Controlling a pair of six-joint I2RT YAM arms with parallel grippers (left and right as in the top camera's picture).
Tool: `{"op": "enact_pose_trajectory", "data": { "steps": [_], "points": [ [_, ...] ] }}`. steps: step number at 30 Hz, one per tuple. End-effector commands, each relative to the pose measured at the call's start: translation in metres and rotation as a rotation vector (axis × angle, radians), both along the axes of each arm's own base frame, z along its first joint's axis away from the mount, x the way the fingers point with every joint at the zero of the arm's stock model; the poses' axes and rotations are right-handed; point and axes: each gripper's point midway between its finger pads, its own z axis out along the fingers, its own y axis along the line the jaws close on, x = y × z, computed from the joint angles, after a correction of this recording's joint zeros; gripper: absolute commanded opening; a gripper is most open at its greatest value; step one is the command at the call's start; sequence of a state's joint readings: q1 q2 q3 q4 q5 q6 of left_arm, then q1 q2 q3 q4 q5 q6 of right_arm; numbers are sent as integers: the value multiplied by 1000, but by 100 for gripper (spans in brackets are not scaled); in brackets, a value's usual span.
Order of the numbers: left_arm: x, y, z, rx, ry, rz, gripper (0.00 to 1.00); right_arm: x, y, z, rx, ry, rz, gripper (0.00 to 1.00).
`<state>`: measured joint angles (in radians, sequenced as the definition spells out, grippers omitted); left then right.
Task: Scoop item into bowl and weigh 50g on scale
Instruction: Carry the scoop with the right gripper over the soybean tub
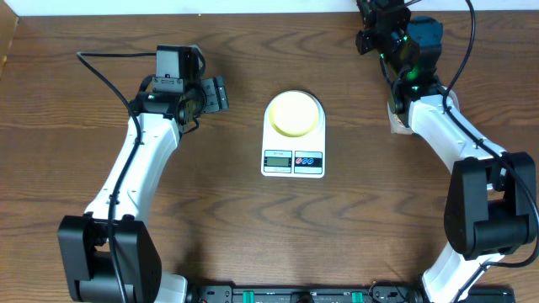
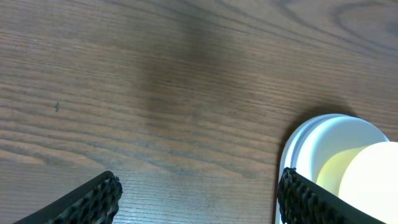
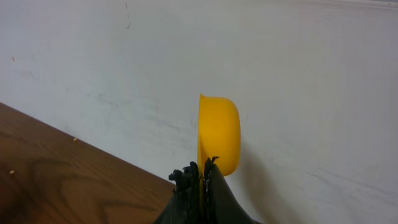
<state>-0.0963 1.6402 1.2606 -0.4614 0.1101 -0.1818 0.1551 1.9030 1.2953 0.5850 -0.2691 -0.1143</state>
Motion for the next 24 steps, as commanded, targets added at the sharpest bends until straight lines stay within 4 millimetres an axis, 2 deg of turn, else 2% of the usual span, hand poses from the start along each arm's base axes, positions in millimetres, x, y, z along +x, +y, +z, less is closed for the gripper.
{"op": "enact_pose_trajectory", "data": {
  "steps": [1, 7, 12, 17, 19, 24],
  "points": [
    [1, 4, 6, 29, -23, 2, 82, 4, -7, 8, -12, -22, -16, 1],
    [6, 4, 10, 26, -49, 2, 82, 6, -18, 6, -12, -13, -35, 1],
    [6, 4, 10, 26, -50, 2, 82, 7, -21, 21, -4, -74, -44, 1],
    [8, 3, 12, 25, -58, 2, 82, 10, -39, 16, 9, -45, -74, 1],
    [9, 3, 12, 24, -61, 2, 82, 6, -43, 19, 28, -33, -27, 1],
    [14, 3, 17, 21, -91, 3, 82, 7, -74, 23, 84, 65, -82, 1]
  ]
}}
